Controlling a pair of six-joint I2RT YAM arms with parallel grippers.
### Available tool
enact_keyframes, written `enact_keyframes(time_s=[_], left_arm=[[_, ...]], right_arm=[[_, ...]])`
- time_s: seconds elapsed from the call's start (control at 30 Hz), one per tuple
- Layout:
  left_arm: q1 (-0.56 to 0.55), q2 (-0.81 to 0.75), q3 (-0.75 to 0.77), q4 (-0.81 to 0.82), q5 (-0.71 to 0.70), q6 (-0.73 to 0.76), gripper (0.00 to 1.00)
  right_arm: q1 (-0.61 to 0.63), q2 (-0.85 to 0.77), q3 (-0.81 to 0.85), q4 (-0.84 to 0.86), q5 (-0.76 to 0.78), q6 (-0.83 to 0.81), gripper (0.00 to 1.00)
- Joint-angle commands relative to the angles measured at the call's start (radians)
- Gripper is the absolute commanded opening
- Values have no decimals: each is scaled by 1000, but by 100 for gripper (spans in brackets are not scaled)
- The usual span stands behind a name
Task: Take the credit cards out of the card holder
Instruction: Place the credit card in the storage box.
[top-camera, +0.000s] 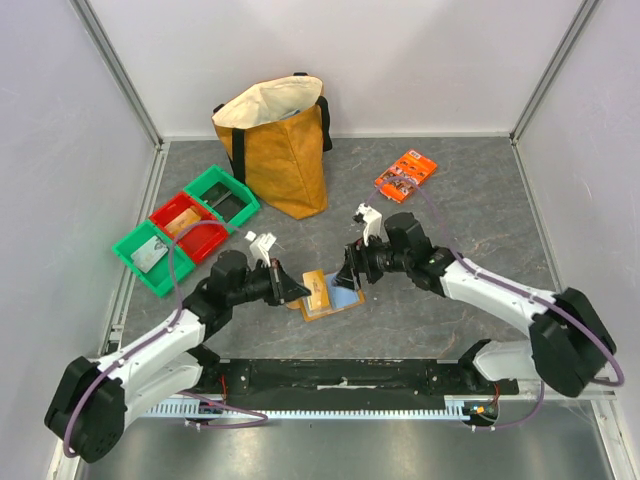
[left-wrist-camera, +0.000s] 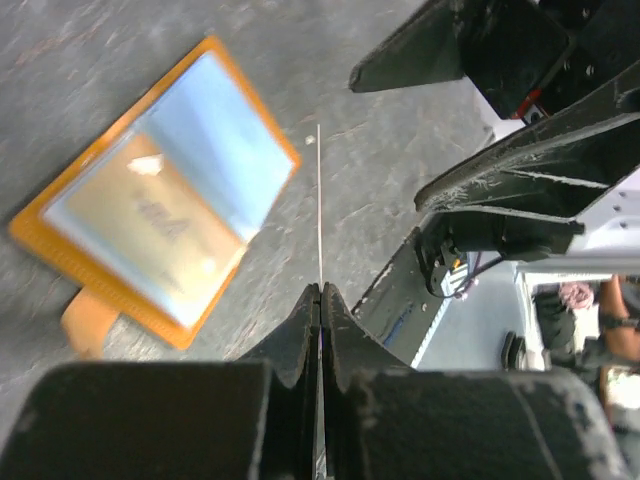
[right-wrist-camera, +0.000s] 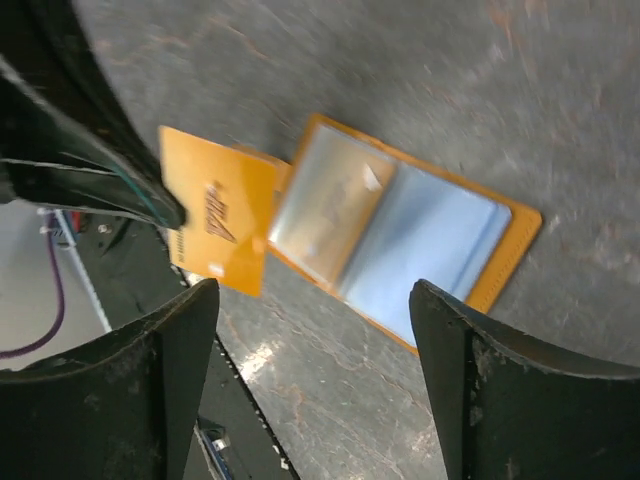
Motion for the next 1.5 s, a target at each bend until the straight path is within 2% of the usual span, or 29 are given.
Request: enact_keyframes(time_s=[0.0, 0.13, 0.3, 0.47, 0.67, 0.8, 0.87, 0.9, 0.93, 1.0, 1.07, 1.1, 1.17, 1.27, 1.37, 1.47], left_arm=[[5, -27, 153, -96, 192, 220, 2], [3, -5, 253, -220, 303, 340, 2], [3, 29, 368, -364, 384, 503, 2], [2, 53, 455, -471, 462, 650, 2], [3, 128, 564, -653, 487, 801, 2], [3, 185, 618, -734, 507, 891, 2], [3, 203, 644, -775, 493, 920, 2], [3, 205, 652, -785, 479, 925, 2], [0, 202, 656, -791, 466, 926, 3], [3, 181, 664, -791, 401, 916, 10], [3, 152, 667, -779, 314, 890, 22], [5, 133, 665, -766, 267, 871, 31], [3, 86, 653, -730, 142, 815, 57], [5, -40, 609, -629, -19, 700, 76], [6, -175, 535, -523, -165, 583, 84], [6, -290, 462, -438, -229, 480, 86]], right_arm=[[0, -110, 122, -160, -135, -168, 87], [1, -130, 237, -295, -234, -290, 92], [1, -119, 344, -415, -290, -422, 91], [3, -54, 403, -473, -417, -482, 81], [27, -5, 441, -480, -498, -495, 64], [46, 16, 455, -484, -514, -514, 44], [52, 25, 459, -484, -511, -515, 23], [52, 25, 463, -486, -496, -514, 7], [52, 22, 458, -484, -471, -514, 0], [49, 10, 452, -481, -466, -517, 0], [51, -7, 447, -466, -456, -500, 0], [47, -16, 444, -455, -449, -486, 0], [40, -47, 427, -408, -422, -433, 0], [23, -111, 368, -265, -339, -298, 0], [6, -180, 288, -83, -267, -116, 0], [5, -243, 190, 136, -195, 41, 0]])
